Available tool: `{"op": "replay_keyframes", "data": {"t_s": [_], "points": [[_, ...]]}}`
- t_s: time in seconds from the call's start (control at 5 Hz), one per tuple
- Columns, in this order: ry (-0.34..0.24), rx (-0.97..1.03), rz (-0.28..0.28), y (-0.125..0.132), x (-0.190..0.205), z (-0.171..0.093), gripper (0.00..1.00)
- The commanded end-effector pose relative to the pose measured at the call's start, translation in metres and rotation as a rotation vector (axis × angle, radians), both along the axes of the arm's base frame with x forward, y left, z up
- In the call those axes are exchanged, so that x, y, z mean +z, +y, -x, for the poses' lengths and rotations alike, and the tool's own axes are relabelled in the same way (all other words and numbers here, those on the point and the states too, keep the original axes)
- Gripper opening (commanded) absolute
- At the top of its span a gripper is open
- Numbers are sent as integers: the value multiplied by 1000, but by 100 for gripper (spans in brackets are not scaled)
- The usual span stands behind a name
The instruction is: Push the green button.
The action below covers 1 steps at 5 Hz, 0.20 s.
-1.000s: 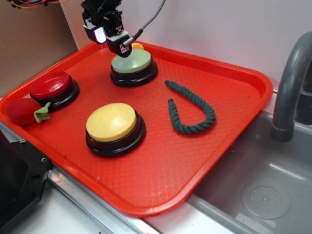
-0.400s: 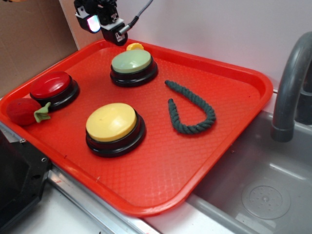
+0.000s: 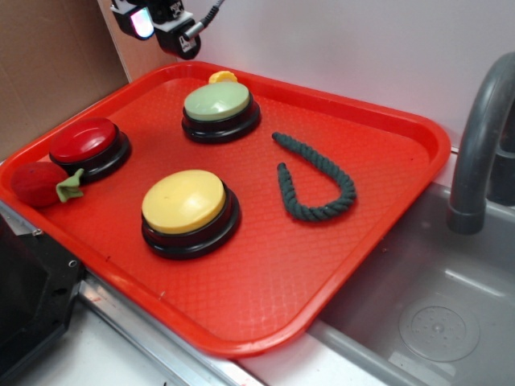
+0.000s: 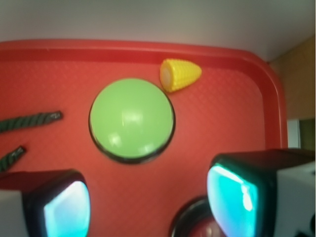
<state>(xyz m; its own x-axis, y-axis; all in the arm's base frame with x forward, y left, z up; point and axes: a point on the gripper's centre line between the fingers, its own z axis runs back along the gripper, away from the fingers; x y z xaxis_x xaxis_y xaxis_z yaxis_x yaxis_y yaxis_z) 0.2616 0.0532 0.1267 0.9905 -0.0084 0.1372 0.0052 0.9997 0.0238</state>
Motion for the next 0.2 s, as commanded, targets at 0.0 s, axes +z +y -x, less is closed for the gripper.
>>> {"op": "replay_keyframes", "data": {"t_s": [0.0], "points": [[-98,48,-56,-7,36,0,100]]}}
